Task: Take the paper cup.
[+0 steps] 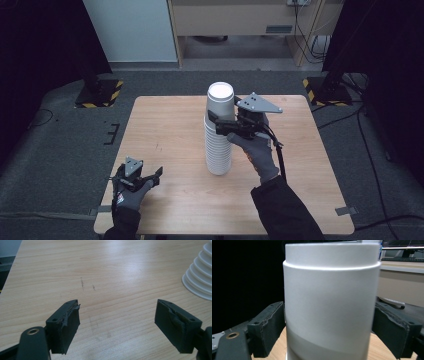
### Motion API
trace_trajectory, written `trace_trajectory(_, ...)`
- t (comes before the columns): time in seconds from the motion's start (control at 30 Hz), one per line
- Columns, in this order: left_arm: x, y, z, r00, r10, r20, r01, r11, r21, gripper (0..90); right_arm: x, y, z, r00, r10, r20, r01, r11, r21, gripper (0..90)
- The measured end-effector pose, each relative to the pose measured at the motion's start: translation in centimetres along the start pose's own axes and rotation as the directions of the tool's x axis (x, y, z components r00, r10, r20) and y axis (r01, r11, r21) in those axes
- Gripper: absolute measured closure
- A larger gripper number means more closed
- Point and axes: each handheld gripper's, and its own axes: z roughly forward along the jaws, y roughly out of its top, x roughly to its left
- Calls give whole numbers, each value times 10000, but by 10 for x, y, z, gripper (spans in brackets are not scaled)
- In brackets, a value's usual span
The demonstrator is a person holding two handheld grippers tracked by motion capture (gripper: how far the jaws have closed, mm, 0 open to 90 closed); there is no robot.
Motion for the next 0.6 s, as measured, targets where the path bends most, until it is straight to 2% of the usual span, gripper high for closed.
trace_trajectory(0.2,1,0,1,10000,-29,-48,29,10000,38,180,0,-3,8,9999,-23,100,22,9999,114,138)
trace_trajectory(0.37,1,0,1,10000,-19,-42,19,10000,52,180,0,-4,13,9998,173,92,-175,9997,150,139)
trace_trajectory(0.6,0,0,1,10000,-15,-39,16,10000,73,180,0,-3,13,9998,195,81,-197,9994,278,153)
